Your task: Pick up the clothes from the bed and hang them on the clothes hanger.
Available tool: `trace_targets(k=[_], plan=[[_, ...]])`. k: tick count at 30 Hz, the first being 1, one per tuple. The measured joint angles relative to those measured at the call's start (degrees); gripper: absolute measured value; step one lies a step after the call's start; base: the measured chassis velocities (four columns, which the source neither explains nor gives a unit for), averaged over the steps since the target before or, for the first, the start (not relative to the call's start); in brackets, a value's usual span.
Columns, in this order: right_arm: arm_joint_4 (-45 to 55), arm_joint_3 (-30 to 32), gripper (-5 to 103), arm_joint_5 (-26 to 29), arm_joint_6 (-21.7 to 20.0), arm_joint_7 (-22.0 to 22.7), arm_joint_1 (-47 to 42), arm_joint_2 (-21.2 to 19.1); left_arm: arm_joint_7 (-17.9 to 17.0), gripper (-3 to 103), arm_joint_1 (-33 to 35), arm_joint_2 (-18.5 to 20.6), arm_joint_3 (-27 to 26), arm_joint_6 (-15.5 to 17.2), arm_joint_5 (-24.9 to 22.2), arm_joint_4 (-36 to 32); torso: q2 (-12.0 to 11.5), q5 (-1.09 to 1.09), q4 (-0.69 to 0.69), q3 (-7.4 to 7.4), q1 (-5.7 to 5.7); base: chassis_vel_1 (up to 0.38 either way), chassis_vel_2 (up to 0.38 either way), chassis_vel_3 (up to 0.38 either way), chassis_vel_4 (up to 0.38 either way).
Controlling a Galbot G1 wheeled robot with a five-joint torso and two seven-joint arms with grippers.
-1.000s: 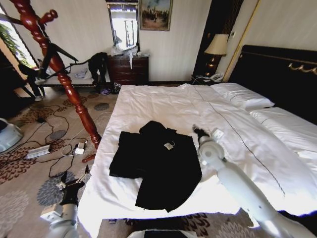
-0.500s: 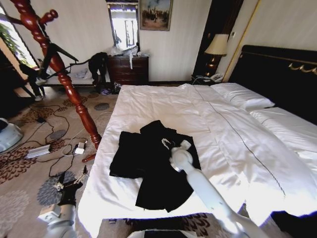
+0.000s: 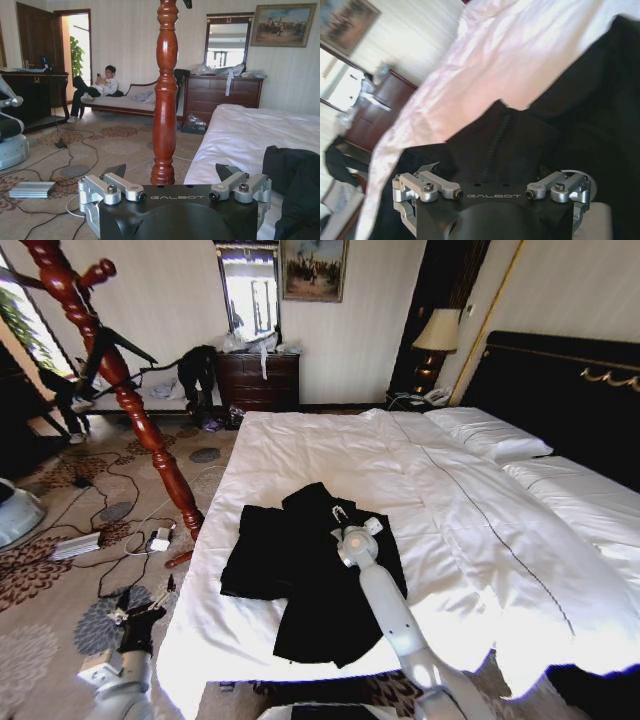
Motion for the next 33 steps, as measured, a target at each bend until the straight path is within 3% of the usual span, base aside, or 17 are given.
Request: trace_targets(k=[12, 20, 23, 30, 33], plan=[[-3.5, 0.6, 100, -2.1, 4.8, -8.2, -0.6, -1.2, 0.0, 100, -0.4, 0.1, 0.2, 0.2, 0.1, 0.7, 0.0, 0.0, -0.03, 0.0, -0.01, 0.0, 0.0, 0.0, 0.0], [-6.0, 1.5, 100, -2.3, 8.6, -12.2, 0.7, 1.3, -0.1, 100, -1.0, -0.2, 0.6, 0.4, 0.1, 1.0, 0.0, 0.0, -0.02, 0.0, -0.01, 0.0, 0.0, 0.0, 0.0], [-7.9, 1.0, 86, -3.5, 9.1, -13.3, 1.0, 1.9, -0.2, 100, -1.0, -0.2, 0.6, 0.5, 0.1, 1.1, 0.0, 0.01, -0.02, 0.0, 0.0, 0.0, 0.0, 0.0, 0.0], [-8.8, 0.7, 64, -3.9, 9.9, -15.0, 1.0, 1.4, -0.2, 100, -1.0, -0.3, 0.5, 0.5, 0.1, 1.3, 0.0, 0.0, -0.02, -0.01, -0.01, 0.0, 0.0, 0.0, 0.0], [-10.0, 0.8, 48, -4.3, 10.6, -16.2, 1.5, 0.9, -0.2, 100, -1.1, -0.6, 0.6, 0.5, 0.2, 1.4, 0.0, 0.0, -0.03, 0.0, 0.0, 0.0, 0.0, 0.0, 0.0]])
